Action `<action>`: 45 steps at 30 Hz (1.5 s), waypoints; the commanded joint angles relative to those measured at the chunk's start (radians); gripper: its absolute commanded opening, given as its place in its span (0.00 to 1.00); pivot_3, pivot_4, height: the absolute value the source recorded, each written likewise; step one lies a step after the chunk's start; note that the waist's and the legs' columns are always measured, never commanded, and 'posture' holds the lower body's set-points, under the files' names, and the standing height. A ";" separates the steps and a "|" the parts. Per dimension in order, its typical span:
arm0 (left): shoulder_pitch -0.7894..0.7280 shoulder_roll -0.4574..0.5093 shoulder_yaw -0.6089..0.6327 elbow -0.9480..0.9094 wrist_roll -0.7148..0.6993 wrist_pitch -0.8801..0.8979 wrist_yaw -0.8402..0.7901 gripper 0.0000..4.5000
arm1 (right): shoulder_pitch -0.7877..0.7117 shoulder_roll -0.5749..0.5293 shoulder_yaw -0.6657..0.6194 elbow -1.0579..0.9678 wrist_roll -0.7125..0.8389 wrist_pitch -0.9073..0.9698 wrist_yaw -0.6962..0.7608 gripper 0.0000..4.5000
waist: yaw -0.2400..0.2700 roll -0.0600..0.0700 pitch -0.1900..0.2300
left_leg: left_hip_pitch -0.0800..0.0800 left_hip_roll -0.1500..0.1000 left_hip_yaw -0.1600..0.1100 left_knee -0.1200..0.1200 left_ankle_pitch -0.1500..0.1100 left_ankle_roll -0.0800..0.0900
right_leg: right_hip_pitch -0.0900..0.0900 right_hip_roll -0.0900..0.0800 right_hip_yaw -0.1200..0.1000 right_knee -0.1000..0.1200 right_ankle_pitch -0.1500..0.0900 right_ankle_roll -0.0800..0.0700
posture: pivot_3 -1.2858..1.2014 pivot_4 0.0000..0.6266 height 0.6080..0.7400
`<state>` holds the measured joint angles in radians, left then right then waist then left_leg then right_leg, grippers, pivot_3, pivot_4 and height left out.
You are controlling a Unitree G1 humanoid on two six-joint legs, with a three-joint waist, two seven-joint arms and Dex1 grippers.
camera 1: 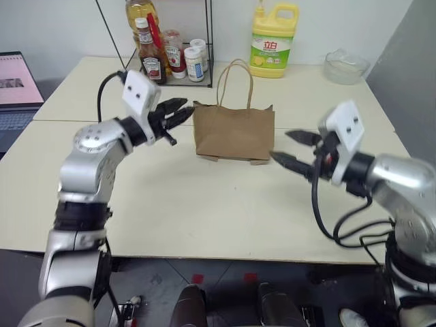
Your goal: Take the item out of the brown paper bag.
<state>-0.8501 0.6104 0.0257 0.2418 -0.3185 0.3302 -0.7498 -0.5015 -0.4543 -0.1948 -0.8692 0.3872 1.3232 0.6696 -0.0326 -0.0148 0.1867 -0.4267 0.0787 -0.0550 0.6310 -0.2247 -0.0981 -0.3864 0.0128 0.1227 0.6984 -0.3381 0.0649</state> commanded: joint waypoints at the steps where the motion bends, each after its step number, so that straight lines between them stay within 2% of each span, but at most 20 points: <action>1: -0.199 -0.030 -0.036 0.286 0.113 -0.162 0.010 0.01 | 0.035 0.067 -0.050 -0.149 0.046 0.080 -0.080 0.67 | 0.001 0.000 0.000 | 0.000 0.000 -0.001 0.000 0.000 0.000 | 0.000 0.000 -0.001 0.000 0.000 0.000 | 0.52 0.24 1.00; 4: -0.382 -0.068 -0.064 0.618 0.217 -0.294 0.092 0.00 | 0.048 0.103 -0.057 -0.178 0.060 0.104 -0.143 0.67 | 0.001 -0.002 0.000 | 0.000 0.000 -0.001 0.001 0.000 0.000 | 0.000 0.000 -0.002 0.000 0.000 0.000 | 0.52 0.24 1.00; 7: -0.495 -0.101 -0.068 0.852 0.274 -0.363 0.158 0.00 | 0.040 0.115 -0.052 -0.178 0.085 0.107 -0.189 0.67 | -0.001 -0.002 -0.001 | -0.001 -0.001 -0.002 0.001 0.000 0.000 | 0.000 0.000 -0.001 -0.001 0.000 0.000 | 0.52 0.24 1.00; 13: -0.571 -0.125 -0.093 1.047 0.385 -0.426 0.232 0.00 | 0.037 0.110 -0.035 -0.178 0.135 0.100 -0.257 0.67 | -0.007 -0.002 0.000 | -0.002 -0.001 -0.002 -0.001 0.000 0.000 | -0.002 0.000 -0.001 -0.001 0.000 0.000 | 0.52 0.24 1.00; 18: -0.584 -0.144 -0.103 1.085 0.440 -0.431 0.212 0.00 | 0.033 0.091 -0.045 -0.178 0.173 0.099 -0.280 0.67 | -0.003 -0.002 0.000 | -0.003 -0.001 -0.002 -0.001 0.002 -0.002 | -0.002 0.000 -0.002 -0.001 0.000 0.000 | 0.52 0.24 1.00; 25: -0.563 -0.158 -0.099 1.080 0.455 -0.430 -0.011 0.00 | 0.056 0.018 -0.105 -0.178 0.278 0.091 -0.270 0.67 | 0.000 -0.002 0.000 | -0.004 -0.001 -0.002 -0.001 0.003 -0.004 | -0.002 0.000 -0.002 -0.001 0.000 0.000 | 0.52 0.24 1.00; 36: -0.502 -0.104 -0.108 1.040 0.447 -0.425 -0.376 0.00 | 0.100 -0.084 -0.180 -0.178 0.463 0.073 -0.286 0.67 | -0.002 -0.002 -0.001 | -0.004 -0.001 -0.002 -0.001 0.003 -0.003 | -0.002 0.000 -0.002 0.000 0.000 0.000 | 0.52 0.24 1.00; 45: -0.412 -0.018 -0.141 0.841 0.415 -0.392 -0.722 0.00 | 0.139 -0.166 -0.205 -0.164 0.584 0.036 -0.311 0.67 | -0.003 -0.002 -0.001 | -0.004 -0.001 -0.003 -0.001 0.003 -0.002 | -0.001 0.000 -0.003 0.000 0.000 0.000 | 0.52 0.24 1.00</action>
<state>-1.2712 0.5774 -0.1105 1.1423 0.1169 -0.0773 -1.4161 -0.3634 -0.6072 -0.3728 -0.9712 0.9373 1.3894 0.3660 -0.0357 -0.0164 0.1862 -0.4303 0.0781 -0.0575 0.6304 -0.2216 -0.1001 -0.3877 0.0125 0.1200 0.6987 -0.3383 0.0648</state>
